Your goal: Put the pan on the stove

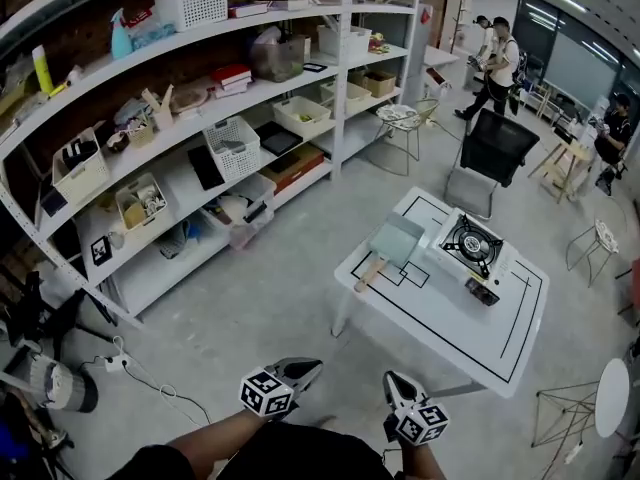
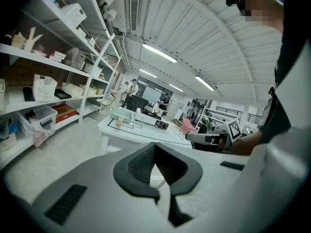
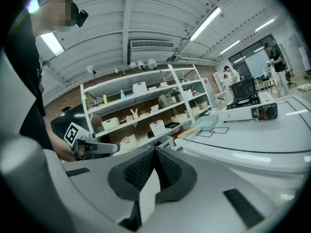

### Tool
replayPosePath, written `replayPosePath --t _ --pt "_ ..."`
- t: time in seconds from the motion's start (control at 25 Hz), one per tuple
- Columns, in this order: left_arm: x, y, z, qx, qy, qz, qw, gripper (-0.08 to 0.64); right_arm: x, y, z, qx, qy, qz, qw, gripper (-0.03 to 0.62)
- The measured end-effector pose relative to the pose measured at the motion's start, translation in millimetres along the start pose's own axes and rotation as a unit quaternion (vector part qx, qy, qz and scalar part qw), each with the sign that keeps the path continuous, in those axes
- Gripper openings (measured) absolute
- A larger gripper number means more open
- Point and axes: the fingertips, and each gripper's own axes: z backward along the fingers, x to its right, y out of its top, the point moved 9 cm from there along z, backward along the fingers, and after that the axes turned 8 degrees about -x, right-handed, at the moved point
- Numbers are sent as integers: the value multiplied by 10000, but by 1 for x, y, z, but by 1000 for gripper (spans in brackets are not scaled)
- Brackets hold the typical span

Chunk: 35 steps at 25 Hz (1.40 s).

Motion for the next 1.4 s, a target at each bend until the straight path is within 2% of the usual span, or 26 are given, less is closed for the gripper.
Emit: replayPosePath --t 0.48,0.96,1.4 --pt "-4 -1 13 140 169 91 9997 9 -6 0 -6 5 -73 54 10000 26" --pt "0 3 9 194 399 103 9990 8 5 6 -11 84 141 51 9999 26" --pt "-4 5 10 143 534 162 9983 9 18 8 -19 45 161 -229 9996 26"
